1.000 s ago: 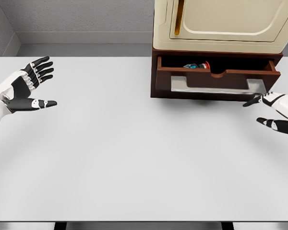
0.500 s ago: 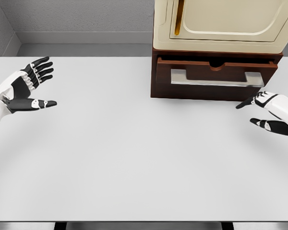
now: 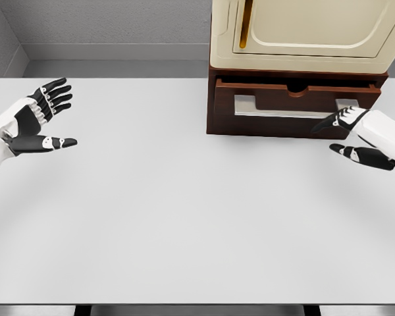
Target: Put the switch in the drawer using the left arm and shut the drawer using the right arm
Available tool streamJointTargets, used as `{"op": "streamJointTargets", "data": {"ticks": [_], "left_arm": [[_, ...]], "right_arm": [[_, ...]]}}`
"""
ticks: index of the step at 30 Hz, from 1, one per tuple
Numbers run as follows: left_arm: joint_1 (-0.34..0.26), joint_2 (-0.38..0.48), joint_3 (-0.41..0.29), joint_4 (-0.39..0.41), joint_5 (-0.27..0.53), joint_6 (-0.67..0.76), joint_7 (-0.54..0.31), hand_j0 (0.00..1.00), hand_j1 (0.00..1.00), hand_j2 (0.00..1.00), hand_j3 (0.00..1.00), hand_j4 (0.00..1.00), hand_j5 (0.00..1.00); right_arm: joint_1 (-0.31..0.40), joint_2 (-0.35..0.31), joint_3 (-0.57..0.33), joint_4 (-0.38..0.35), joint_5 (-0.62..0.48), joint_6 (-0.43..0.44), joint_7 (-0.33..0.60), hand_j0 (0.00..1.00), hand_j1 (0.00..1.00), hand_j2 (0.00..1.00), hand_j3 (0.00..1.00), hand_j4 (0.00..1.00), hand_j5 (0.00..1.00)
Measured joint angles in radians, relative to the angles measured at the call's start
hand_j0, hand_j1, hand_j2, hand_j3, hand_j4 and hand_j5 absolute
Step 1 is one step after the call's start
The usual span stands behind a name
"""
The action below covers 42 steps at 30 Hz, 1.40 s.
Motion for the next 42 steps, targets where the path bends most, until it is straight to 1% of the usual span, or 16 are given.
{"op": "streamJointTargets", "data": {"ticks": [3, 10, 18, 20, 21, 23, 26, 42], "left_arm": [[0.000, -0.001, 0.000, 0.000, 0.000, 0.000, 0.000, 1.00, 1.00, 1.00, 1.00, 1.00, 1.00], [0.000, -0.001, 0.000, 0.001, -0.001, 0.000, 0.000, 1.00, 1.00, 1.00, 1.00, 1.00, 1.00], [0.000, -0.001, 0.000, 0.000, -0.001, 0.000, 0.000, 1.00, 1.00, 1.00, 1.00, 1.00, 1.00], [0.000, -0.001, 0.000, 0.000, -0.001, 0.000, 0.000, 1.00, 1.00, 1.00, 1.00, 1.00, 1.00], [0.000, -0.001, 0.000, 0.000, -0.001, 0.000, 0.000, 1.00, 1.00, 1.00, 1.00, 1.00, 1.00], [0.000, -0.001, 0.000, 0.000, -0.001, 0.000, 0.000, 1.00, 1.00, 1.00, 1.00, 1.00, 1.00], [0.000, -0.001, 0.000, 0.000, -0.001, 0.000, 0.000, 1.00, 1.00, 1.00, 1.00, 1.00, 1.00], [0.000, -0.006, 0.001, 0.000, -0.001, 0.000, 0.000, 1.00, 1.00, 1.00, 1.00, 1.00, 1.00]], "right_arm": [[-0.043, 0.011, 0.033, 0.031, 0.002, 0.000, 0.015, 0.67, 0.67, 0.67, 0.67, 0.67, 0.67], [-0.046, 0.017, 0.069, 0.070, 0.009, -0.001, 0.025, 0.68, 0.68, 0.68, 0.68, 0.68, 0.68], [-0.084, 0.035, 0.087, 0.107, 0.022, -0.001, 0.028, 0.68, 0.68, 0.68, 0.68, 0.68, 0.68], [-0.101, 0.044, 0.091, 0.114, 0.030, -0.001, 0.030, 0.68, 0.68, 0.68, 0.68, 0.68, 0.68], [-0.126, 0.047, 0.098, 0.120, 0.033, -0.001, 0.031, 0.68, 0.68, 0.68, 0.68, 0.68, 0.68], [-0.150, 0.050, 0.115, 0.136, 0.036, -0.001, 0.029, 0.69, 0.69, 0.69, 0.69, 0.69, 0.69], [-0.169, 0.053, 0.134, 0.158, 0.036, -0.001, 0.029, 0.69, 0.69, 0.69, 0.69, 0.69, 0.69], [-0.169, 0.047, 0.146, 0.178, 0.038, -0.001, 0.026, 0.70, 0.70, 0.70, 0.70, 0.70, 0.70]]}}
